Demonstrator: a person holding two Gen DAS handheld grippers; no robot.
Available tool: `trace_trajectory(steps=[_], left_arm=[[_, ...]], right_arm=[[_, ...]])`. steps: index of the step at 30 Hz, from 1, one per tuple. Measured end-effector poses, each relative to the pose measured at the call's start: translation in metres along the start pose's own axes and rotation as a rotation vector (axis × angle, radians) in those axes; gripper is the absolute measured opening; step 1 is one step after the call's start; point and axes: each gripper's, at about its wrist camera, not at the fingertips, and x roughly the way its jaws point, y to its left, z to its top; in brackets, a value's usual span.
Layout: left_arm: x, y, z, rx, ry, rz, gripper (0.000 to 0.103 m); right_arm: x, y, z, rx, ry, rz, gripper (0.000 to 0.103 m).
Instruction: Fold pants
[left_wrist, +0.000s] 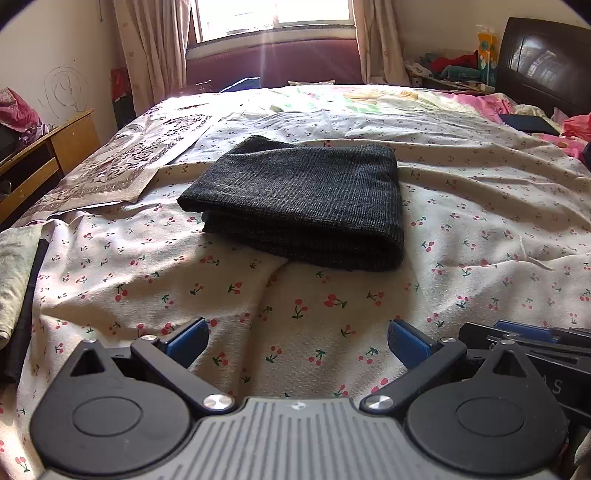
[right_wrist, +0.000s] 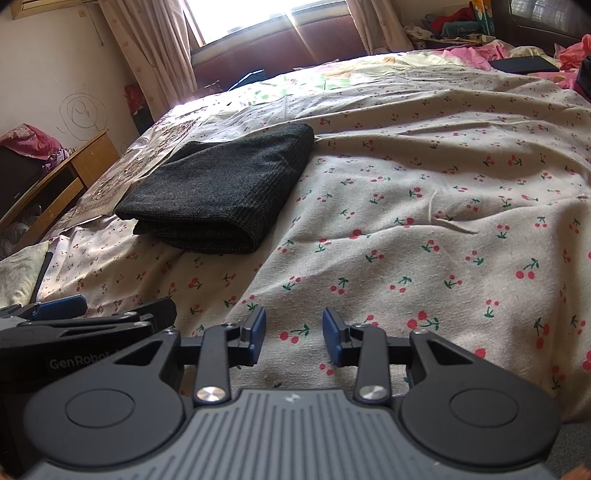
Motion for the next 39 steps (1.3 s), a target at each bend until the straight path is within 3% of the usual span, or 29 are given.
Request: trace_trajectory(steps=[39], left_arm=[[0.0011, -0.0007, -0.0001, 0.000, 0.006, -0.003, 0.103]], right_arm=[[0.0008, -0.0002, -0.0001, -0.001, 0.001, 0.001, 0.036]])
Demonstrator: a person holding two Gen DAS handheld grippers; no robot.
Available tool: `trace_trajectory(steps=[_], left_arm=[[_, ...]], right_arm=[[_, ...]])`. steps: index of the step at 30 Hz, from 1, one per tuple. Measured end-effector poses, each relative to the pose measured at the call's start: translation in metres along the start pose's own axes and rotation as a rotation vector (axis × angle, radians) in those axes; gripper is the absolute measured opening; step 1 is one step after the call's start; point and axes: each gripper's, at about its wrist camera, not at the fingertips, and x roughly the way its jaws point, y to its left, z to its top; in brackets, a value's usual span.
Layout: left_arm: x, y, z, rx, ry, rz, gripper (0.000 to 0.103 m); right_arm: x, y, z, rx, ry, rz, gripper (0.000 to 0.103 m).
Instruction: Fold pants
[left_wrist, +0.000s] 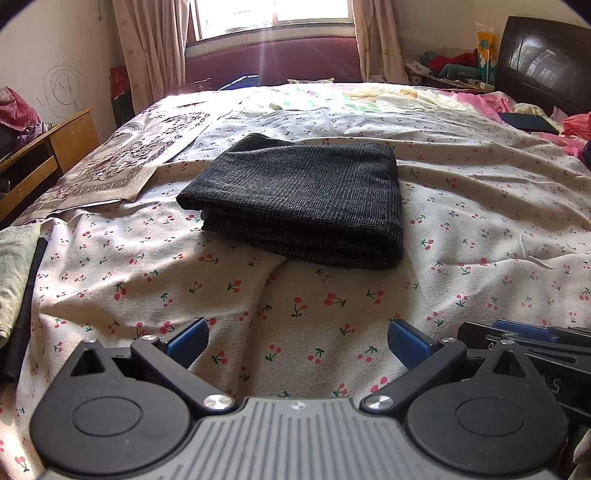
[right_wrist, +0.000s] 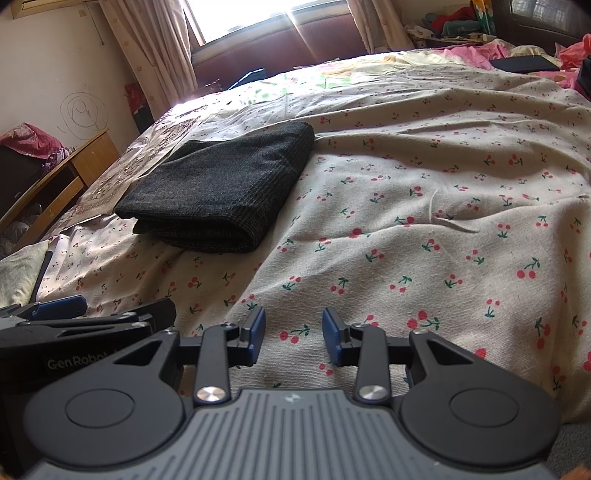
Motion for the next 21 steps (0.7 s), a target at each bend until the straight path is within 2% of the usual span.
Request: trace_trajectory(steps=[21], left_arm=[[-0.0006, -0.0004, 0.0000, 0.004, -0.007, 0.005, 0.103]], right_arm=[[0.0002, -0.0001, 0.0000, 0.000, 0.000, 0.000, 0.036]])
